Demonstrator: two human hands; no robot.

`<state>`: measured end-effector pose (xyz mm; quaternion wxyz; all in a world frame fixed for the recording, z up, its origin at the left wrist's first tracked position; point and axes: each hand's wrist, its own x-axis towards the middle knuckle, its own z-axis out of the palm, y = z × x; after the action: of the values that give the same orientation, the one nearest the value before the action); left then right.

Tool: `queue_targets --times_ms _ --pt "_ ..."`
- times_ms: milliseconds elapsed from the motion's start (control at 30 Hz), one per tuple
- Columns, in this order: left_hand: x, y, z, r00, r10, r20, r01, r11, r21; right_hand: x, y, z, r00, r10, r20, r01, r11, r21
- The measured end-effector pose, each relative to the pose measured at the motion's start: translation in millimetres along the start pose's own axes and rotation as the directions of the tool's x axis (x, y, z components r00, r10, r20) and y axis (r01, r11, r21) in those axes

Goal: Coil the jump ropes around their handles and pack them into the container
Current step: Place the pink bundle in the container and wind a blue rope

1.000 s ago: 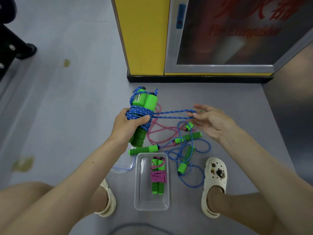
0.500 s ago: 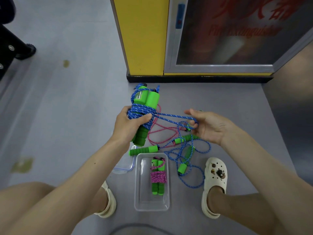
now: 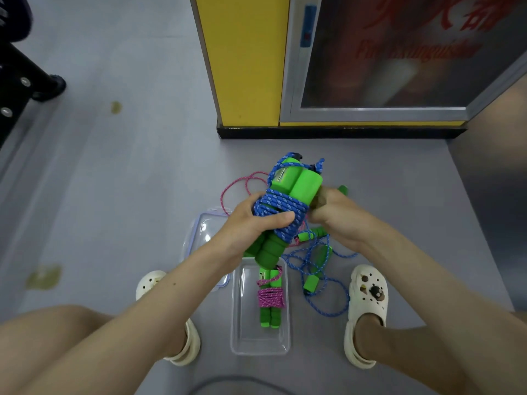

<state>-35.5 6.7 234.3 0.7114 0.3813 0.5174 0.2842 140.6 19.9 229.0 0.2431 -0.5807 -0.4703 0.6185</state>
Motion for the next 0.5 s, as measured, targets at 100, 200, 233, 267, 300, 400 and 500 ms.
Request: queue_targets --times_ms 100,200,233,267,300,400,500 --pt "-2 4 -2 0.994 -0.006 0.111 0.013 0.998 -0.060 -1 -3 5 0.999 -0.032 0.018 0.028 0.980 0.197" --pt "-5 3 -2 0.977 -0.015 0.213 0.036 0.995 -0.093 -4 -9 9 0.997 -0.072 0.041 0.059 0.966 0.253" --pt "-6 2 -1 0.972 -0.017 0.232 0.042 0.994 -0.105 -4 -10 11 0.996 -0.076 0.052 0.061 0.970 0.237" --pt "-7 2 -1 0.970 -0.016 0.244 0.046 0.992 -0.116 -5 -9 12 0.995 -0.071 0.067 0.055 0.975 0.215" --pt "-7 3 -2 0.967 -0.014 0.254 0.047 0.991 -0.124 -5 -9 13 0.995 -0.055 0.084 0.039 0.981 0.188" --pt "-8 6 -4 0.963 -0.014 0.268 0.050 0.990 -0.129 -6 -10 14 0.993 0.020 0.118 -0.033 0.993 0.113" --pt "-9 4 -5 0.960 -0.017 0.281 0.064 0.985 -0.162 -5 -13 3 0.994 0.036 0.104 -0.042 0.997 0.059"
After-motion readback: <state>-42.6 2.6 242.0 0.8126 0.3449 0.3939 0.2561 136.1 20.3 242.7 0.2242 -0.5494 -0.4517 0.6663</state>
